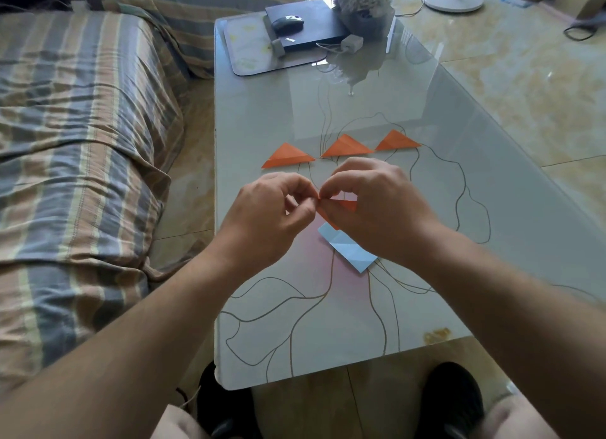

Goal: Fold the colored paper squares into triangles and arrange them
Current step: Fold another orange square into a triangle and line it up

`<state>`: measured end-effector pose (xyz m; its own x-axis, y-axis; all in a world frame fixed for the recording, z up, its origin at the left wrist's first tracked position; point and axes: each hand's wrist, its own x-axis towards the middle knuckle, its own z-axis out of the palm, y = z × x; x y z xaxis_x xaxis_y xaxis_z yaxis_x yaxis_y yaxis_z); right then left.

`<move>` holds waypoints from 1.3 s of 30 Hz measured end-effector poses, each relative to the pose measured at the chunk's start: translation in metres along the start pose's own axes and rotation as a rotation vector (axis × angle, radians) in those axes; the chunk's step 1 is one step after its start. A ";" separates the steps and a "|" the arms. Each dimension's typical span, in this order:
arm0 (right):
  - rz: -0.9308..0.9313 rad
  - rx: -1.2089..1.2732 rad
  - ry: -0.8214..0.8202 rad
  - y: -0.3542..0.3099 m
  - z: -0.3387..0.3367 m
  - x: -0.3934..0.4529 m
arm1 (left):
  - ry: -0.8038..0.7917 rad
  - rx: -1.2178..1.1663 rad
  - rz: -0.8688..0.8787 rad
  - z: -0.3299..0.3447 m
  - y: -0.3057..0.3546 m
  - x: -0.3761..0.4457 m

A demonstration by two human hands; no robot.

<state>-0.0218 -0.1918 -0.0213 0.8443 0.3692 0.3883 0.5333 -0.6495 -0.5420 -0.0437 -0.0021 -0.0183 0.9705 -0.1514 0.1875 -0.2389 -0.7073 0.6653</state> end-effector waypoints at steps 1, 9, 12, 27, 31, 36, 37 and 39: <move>-0.012 -0.003 0.011 0.000 0.000 0.000 | 0.002 0.005 0.002 0.001 0.000 0.000; -0.052 -0.036 0.070 0.005 0.003 0.003 | 0.069 0.000 0.054 0.008 0.003 0.000; -0.055 -0.033 0.036 0.010 0.001 0.003 | 0.064 0.033 0.070 0.008 0.001 0.002; -0.021 0.033 0.035 0.006 -0.009 0.006 | 0.087 0.042 0.102 -0.005 -0.001 0.006; -0.027 0.034 0.033 0.004 -0.011 0.006 | 0.076 0.044 0.095 -0.008 0.001 0.006; -0.030 0.031 0.021 0.005 -0.014 0.008 | 0.088 0.066 0.101 -0.011 0.001 0.006; -0.029 0.031 0.012 0.005 -0.015 0.008 | 0.085 0.065 0.103 -0.011 0.001 0.006; -0.021 0.029 0.001 0.007 -0.015 0.008 | 0.085 0.064 0.106 -0.011 -0.001 0.007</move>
<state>-0.0120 -0.2033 -0.0105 0.8330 0.3819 0.4003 0.5520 -0.6224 -0.5549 -0.0373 0.0054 -0.0094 0.9331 -0.1710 0.3164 -0.3349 -0.7336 0.5913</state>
